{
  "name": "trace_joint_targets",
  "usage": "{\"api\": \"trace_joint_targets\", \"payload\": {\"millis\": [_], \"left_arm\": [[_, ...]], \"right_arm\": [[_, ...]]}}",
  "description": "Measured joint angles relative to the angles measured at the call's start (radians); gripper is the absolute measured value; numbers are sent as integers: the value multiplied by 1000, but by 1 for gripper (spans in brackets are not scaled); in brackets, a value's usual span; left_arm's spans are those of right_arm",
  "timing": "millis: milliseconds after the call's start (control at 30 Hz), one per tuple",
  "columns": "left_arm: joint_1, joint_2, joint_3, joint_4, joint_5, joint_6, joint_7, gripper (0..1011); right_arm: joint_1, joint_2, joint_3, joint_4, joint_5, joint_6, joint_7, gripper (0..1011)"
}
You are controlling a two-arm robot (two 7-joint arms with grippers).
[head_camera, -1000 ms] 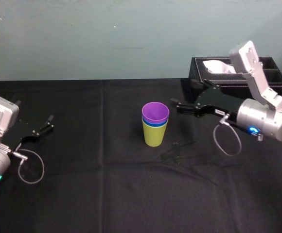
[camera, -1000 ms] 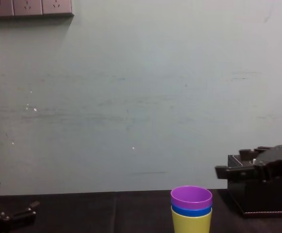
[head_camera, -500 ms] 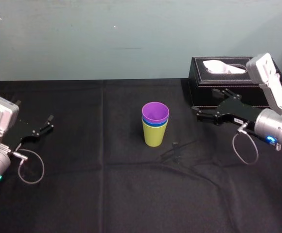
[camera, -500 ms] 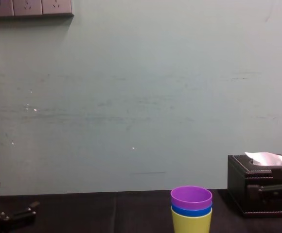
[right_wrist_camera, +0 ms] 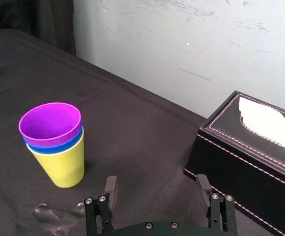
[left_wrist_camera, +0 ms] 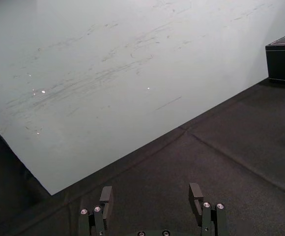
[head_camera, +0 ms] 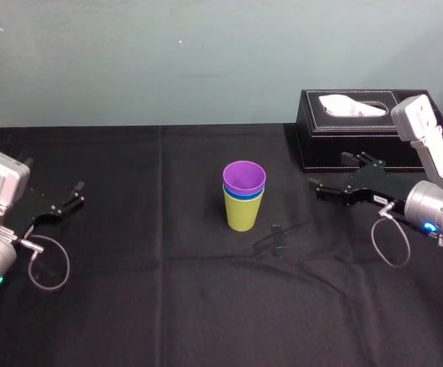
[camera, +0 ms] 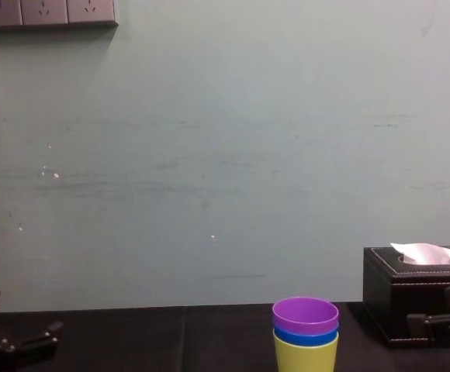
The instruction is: Stack the three plastic cups sequentially using one hand.
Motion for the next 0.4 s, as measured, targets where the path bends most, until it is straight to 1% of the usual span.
{"api": "trace_joint_targets", "payload": {"millis": [400], "left_arm": [[0, 0, 0, 0, 0, 0, 0, 1011]], "right_arm": [[0, 2, -2, -7, 0, -2, 0, 1004]]}}
